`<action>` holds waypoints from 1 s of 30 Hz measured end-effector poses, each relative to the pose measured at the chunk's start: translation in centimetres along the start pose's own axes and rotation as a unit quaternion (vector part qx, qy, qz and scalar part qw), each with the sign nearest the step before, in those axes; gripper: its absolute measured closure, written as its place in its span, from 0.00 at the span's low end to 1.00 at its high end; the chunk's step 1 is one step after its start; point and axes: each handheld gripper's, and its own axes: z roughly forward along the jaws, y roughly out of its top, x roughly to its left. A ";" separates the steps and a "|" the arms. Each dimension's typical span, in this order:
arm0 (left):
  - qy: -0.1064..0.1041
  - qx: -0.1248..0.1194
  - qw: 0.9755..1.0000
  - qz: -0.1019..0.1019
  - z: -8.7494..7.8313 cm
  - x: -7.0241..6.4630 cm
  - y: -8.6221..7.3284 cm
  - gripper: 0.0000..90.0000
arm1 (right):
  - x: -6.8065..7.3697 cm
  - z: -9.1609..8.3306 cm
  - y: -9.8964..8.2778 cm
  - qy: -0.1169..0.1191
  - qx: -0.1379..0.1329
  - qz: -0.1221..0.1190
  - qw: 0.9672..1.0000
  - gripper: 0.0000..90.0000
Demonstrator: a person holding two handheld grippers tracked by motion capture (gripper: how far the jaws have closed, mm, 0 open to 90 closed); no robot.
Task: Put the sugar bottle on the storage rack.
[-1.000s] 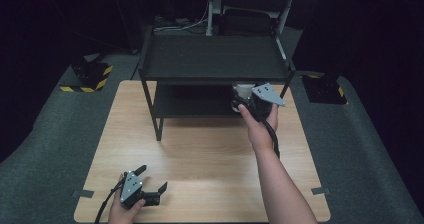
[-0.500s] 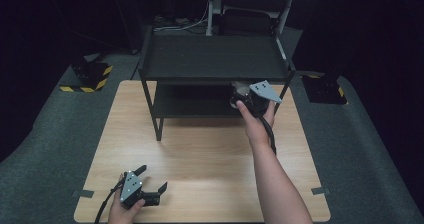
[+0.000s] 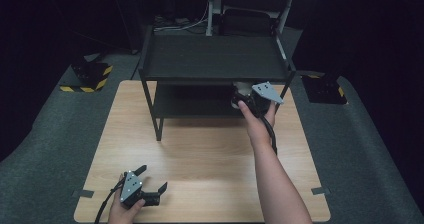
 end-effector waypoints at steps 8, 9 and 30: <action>0.000 0.000 1.000 0.000 0.0 0.0 0.0 0.00 | 0.0 -0.1 0.2 0.000 0.001 -0.013 1.000 0.26; 0.000 0.000 1.000 0.000 0.0 0.0 0.0 0.00 | 0.0 -0.1 0.2 0.000 0.001 -0.013 1.000 0.26; 0.003 0.002 1.000 0.002 0.0 -0.1 0.1 0.00 | 1.2 -4.0 -0.6 0.011 -0.027 -0.029 0.999 0.00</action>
